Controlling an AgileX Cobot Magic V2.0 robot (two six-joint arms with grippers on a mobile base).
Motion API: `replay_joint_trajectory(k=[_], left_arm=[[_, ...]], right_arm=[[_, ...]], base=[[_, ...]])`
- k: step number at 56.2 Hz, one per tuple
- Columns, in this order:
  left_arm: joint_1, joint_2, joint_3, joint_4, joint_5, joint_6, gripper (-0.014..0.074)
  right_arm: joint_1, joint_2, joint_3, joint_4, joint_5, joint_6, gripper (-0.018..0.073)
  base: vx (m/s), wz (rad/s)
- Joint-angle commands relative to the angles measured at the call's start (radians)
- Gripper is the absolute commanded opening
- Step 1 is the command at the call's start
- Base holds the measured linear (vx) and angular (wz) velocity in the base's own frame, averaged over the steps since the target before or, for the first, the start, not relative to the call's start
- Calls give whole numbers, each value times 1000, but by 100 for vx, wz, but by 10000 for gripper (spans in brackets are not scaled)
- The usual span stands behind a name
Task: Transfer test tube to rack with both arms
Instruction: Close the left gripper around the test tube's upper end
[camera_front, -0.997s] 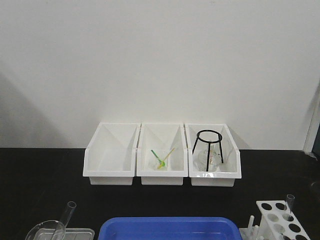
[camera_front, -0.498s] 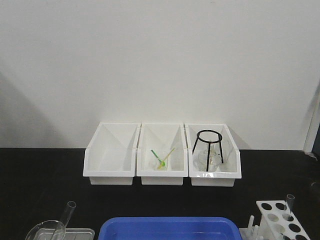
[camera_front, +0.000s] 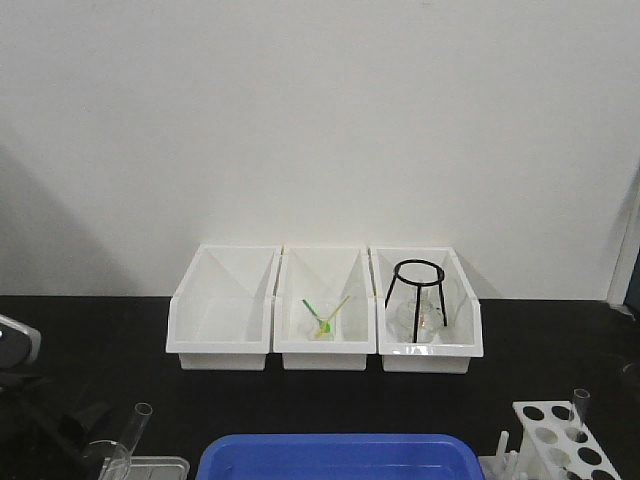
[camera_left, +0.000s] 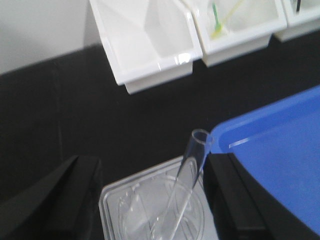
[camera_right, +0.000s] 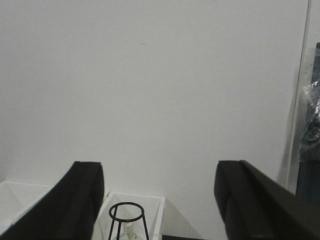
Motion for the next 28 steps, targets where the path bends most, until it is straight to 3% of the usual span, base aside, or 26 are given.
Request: replay_joint_trajectory(k=[1, 9, 28], left_arm=[[-8, 19, -31, 2, -69, 42, 559], [-23, 78, -31, -5, -73, 96, 559], [-27, 216, -31, -5, -214, 97, 559]], right_arm=[[-4, 0, -35, -8, -77, -6, 511], [-4, 0, -35, -8, -77, -17, 511], [-4, 0, -35, -8, -77, -23, 511]], base=[[0, 0], [0, 0], [0, 0]])
